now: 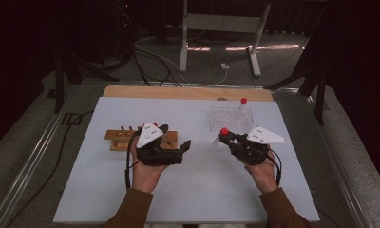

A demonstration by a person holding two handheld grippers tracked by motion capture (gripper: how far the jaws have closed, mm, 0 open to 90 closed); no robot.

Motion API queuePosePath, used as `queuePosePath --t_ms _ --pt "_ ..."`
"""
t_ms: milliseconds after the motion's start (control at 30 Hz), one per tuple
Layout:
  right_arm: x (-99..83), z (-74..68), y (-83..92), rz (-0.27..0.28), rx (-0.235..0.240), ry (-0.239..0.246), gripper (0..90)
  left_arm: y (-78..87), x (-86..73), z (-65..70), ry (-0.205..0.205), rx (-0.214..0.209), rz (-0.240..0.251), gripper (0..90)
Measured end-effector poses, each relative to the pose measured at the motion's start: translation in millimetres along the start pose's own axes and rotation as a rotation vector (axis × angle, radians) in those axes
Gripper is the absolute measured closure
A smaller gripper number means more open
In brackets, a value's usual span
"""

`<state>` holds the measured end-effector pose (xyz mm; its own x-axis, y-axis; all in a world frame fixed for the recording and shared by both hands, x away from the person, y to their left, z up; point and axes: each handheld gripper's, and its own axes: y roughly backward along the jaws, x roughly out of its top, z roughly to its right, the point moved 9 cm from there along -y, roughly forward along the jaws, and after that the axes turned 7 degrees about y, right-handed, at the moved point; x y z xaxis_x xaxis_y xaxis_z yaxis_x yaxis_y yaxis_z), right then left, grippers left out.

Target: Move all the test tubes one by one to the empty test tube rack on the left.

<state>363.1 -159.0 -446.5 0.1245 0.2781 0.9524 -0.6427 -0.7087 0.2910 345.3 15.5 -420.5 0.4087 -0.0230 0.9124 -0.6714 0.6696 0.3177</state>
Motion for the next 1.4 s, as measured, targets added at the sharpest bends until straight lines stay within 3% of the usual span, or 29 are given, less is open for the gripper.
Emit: queuePosePath --t_ms 233,533,667,1033,1400 --pt "-1.0 -13.0 -7.4 -0.019 0.028 0.011 74.6 -26.8 -3.1 20.9 -0.018 -0.021 -0.066 17.4" --pt "-3.9 -23.6 -14.6 -0.045 0.047 0.026 74.5 -43.0 -1.8 41.4 -0.031 -0.103 -0.077 50.5" --pt "-5.1 -26.6 -17.2 -0.055 0.054 0.032 74.5 -48.6 -1.2 45.5 -0.041 -0.106 -0.089 58.5" --pt "-5.2 -31.2 -19.2 -0.060 0.071 0.036 74.6 -58.2 -5.0 47.7 -0.039 -0.098 -0.120 69.2" --pt "-5.3 -32.9 -19.3 -0.057 0.089 0.032 73.0 -55.9 -3.3 45.2 -0.030 -0.082 -0.116 71.7"
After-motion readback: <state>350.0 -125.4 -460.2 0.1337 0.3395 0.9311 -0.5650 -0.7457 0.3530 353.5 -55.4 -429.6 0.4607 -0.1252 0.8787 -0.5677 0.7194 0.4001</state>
